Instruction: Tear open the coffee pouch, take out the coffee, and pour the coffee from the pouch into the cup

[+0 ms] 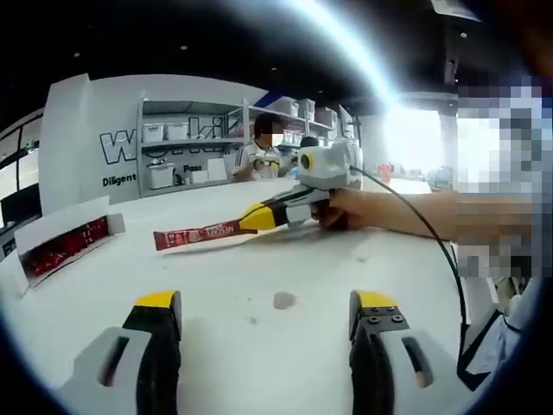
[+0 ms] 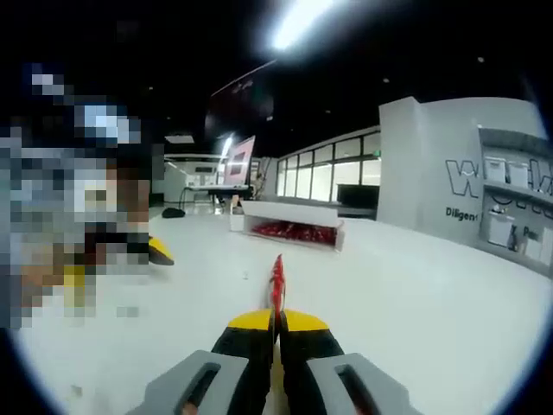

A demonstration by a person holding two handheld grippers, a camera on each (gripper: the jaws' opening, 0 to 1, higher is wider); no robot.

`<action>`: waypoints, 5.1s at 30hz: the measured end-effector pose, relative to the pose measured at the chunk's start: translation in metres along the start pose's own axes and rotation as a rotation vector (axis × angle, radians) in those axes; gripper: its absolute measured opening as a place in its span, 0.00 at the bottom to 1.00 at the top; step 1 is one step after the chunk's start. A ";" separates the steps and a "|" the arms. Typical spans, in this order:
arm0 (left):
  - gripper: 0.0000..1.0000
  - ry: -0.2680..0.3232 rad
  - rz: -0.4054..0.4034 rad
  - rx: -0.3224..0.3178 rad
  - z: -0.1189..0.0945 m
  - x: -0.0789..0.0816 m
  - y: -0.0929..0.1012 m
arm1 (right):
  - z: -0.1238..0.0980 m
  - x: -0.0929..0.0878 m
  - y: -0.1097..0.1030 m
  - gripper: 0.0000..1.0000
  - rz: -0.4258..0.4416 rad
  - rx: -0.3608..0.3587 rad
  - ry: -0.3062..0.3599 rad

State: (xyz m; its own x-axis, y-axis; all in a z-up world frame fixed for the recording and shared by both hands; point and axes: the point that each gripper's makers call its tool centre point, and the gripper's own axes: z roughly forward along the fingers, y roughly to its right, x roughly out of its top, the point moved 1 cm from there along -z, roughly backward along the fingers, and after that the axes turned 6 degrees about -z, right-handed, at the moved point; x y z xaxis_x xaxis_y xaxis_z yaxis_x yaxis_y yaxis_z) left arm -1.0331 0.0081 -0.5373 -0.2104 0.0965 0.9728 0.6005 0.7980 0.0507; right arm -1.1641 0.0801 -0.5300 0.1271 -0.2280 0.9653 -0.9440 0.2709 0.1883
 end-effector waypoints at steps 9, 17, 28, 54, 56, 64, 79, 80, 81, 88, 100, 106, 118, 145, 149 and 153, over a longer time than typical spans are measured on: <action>0.77 0.043 -0.037 -0.035 -0.003 0.007 0.002 | 0.000 0.006 -0.005 0.04 0.007 0.043 0.039; 0.70 0.054 -0.048 -0.030 -0.003 0.008 0.000 | -0.007 0.014 -0.015 0.04 0.026 0.081 0.086; 0.68 0.081 -0.064 -0.033 -0.005 0.012 0.000 | -0.017 0.032 -0.039 0.04 0.082 0.257 0.198; 0.61 0.164 -0.161 -0.011 -0.013 0.024 -0.009 | -0.067 0.049 -0.085 0.04 0.117 0.559 0.339; 0.57 0.161 -0.163 -0.011 -0.012 0.024 -0.010 | -0.067 0.049 -0.088 0.04 0.112 0.577 0.336; 0.44 0.129 -0.189 -0.042 -0.007 0.020 -0.006 | -0.075 0.066 -0.091 0.03 0.139 0.608 0.422; 0.17 0.125 -0.125 -0.166 -0.008 0.021 0.018 | -0.080 0.075 -0.094 0.04 0.123 0.640 0.472; 0.15 0.131 -0.126 -0.173 -0.008 0.022 0.018 | -0.080 0.073 -0.091 0.04 0.126 0.627 0.465; 0.14 0.137 -0.126 -0.176 -0.009 0.023 0.019 | -0.078 0.070 -0.088 0.04 0.125 0.608 0.447; 0.10 0.156 -0.143 -0.198 -0.012 0.027 0.021 | -0.071 0.055 -0.080 0.04 0.128 0.566 0.360; 0.10 0.239 -0.177 -0.240 -0.013 0.042 0.028 | -0.079 0.037 -0.081 0.04 0.176 0.613 0.251; 0.10 0.243 -0.189 -0.285 -0.013 0.043 0.038 | -0.090 0.028 -0.101 0.06 0.137 0.735 0.197; 0.07 0.269 -0.280 -0.404 -0.004 0.052 0.055 | -0.079 0.028 -0.136 0.11 0.135 0.851 0.123; 0.14 0.278 -0.263 -0.387 0.001 0.054 0.057 | -0.068 0.044 -0.156 0.09 0.132 0.828 0.197; 0.27 0.201 -0.155 -0.371 0.010 0.042 0.068 | -0.065 0.047 -0.150 0.08 0.099 0.784 0.226; 0.23 0.254 -0.103 -0.359 0.005 0.050 0.068 | -0.062 0.049 -0.151 0.09 0.050 0.776 0.235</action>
State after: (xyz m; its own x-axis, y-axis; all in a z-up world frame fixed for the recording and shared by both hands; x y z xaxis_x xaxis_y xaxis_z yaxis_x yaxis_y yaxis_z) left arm -1.0067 0.0703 -0.4864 -0.1141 -0.1577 0.9809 0.8252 0.5347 0.1820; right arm -0.9962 0.0859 -0.4996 0.0584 -0.0073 0.9983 -0.8814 -0.4698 0.0482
